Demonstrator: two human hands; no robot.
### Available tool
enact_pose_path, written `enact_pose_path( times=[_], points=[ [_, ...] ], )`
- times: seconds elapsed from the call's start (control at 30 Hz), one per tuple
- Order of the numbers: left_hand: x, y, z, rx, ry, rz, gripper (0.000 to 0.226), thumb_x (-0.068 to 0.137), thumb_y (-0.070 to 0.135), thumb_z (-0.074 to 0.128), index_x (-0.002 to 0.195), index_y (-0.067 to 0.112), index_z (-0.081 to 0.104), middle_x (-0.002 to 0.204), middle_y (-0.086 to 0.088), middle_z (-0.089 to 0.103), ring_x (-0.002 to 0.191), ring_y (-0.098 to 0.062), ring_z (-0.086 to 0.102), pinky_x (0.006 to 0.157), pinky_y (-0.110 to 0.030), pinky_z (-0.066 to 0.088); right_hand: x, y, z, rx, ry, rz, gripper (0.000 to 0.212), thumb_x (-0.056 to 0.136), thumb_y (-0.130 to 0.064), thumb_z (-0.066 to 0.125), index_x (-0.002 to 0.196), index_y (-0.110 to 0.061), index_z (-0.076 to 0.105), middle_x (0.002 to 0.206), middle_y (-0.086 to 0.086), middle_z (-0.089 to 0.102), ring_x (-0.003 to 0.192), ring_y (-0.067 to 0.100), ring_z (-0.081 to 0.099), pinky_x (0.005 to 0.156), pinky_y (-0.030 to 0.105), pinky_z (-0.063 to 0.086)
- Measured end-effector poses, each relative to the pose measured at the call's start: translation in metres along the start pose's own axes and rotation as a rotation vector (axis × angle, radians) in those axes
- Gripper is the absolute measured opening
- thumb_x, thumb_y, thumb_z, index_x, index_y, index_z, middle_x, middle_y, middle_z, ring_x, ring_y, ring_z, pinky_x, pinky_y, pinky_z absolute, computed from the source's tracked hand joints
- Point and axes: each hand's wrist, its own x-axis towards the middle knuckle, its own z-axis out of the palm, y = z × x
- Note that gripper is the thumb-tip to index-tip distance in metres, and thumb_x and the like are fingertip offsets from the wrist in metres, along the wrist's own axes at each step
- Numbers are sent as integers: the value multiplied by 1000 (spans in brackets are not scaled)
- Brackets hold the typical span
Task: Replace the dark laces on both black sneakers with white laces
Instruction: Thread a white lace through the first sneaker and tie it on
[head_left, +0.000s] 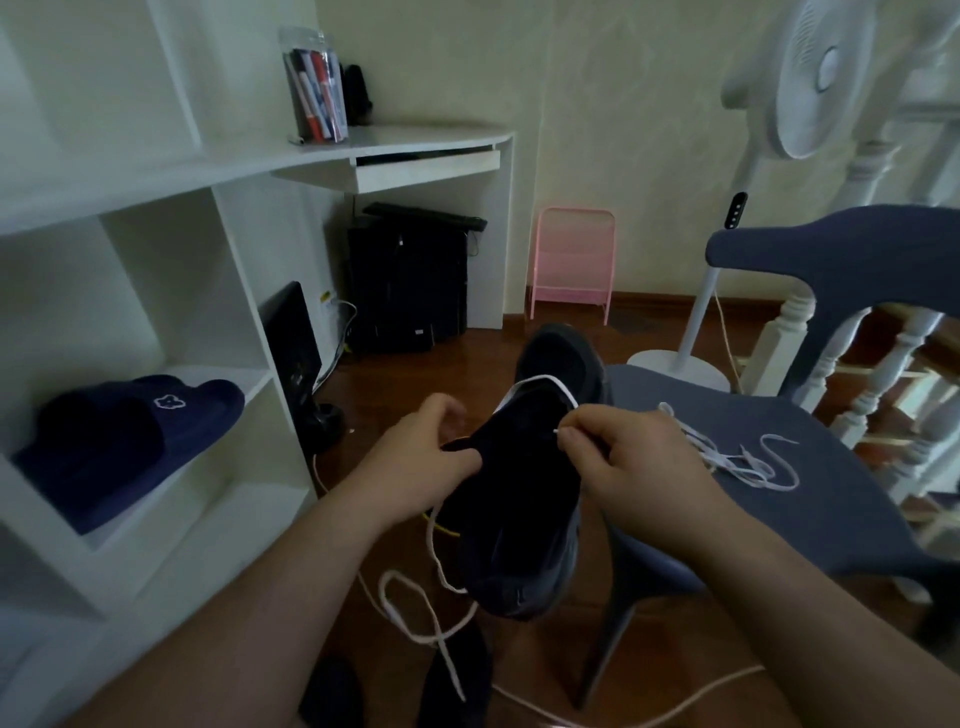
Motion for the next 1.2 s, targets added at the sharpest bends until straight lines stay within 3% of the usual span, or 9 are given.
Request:
enact_pose_path(
  times=[0.13,0.2,0.3,0.4,0.6,0.77,0.87,1.0,1.2],
  points=[
    [-10,16,9,-117,263,227,13,93,46,69,95,35,63,100,10,61,91,-14,61,78,-31,51,3,-5,13,25,24,64,26,104,-30,55,79,-31,64,58,-3,60,58,12,58,53,25,41],
    [-17,25,15,-325,30,252,29,90,62,63,91,34,70,91,6,70,88,-17,68,81,-36,56,4,-9,17,16,20,83,24,104,-30,55,83,-27,66,60,-4,61,60,11,58,51,26,39],
    [-19,22,23,-201,-233,190,74,60,93,65,111,40,67,108,6,72,102,-15,71,95,-43,60,1,-13,23,-6,-34,112,21,103,-31,54,87,-27,68,67,-6,63,63,8,57,57,29,44],
    [-22,20,30,-235,-404,102,104,45,94,77,127,33,59,122,5,70,111,-14,71,98,-47,60,-4,-16,28,16,-53,123,22,104,-31,53,89,-27,68,72,-6,65,68,7,60,62,33,49],
    [-31,19,36,-296,-459,88,76,70,37,96,135,34,57,131,5,70,126,-16,66,112,-50,50,-10,-15,30,47,-73,128,21,105,-32,53,92,-30,70,75,-8,68,70,6,63,59,22,47],
    [-30,24,35,-221,-369,-30,49,73,-4,63,103,32,77,105,-11,77,100,-34,73,95,-61,58,-3,-6,29,159,-109,196,25,105,-38,54,88,-33,71,74,-11,69,67,5,63,58,25,49],
    [-30,33,35,-176,-272,-164,53,74,-17,49,97,19,80,91,-12,73,86,-31,67,82,-43,62,5,7,19,157,56,276,25,104,-36,55,85,-29,71,70,-11,66,67,5,61,59,25,46],
    [-30,27,15,-206,-349,-217,23,76,0,59,93,-5,74,80,-16,67,77,-34,66,67,-34,52,3,32,5,191,155,392,28,105,-31,55,81,-26,70,62,-6,59,59,12,53,58,29,38],
    [-31,14,-25,-365,-476,-154,14,92,7,71,98,11,83,102,-19,79,89,-31,77,80,-38,60,1,49,-4,239,190,504,22,104,-33,58,89,-29,74,73,-1,68,67,18,61,65,41,53]
  ],
)
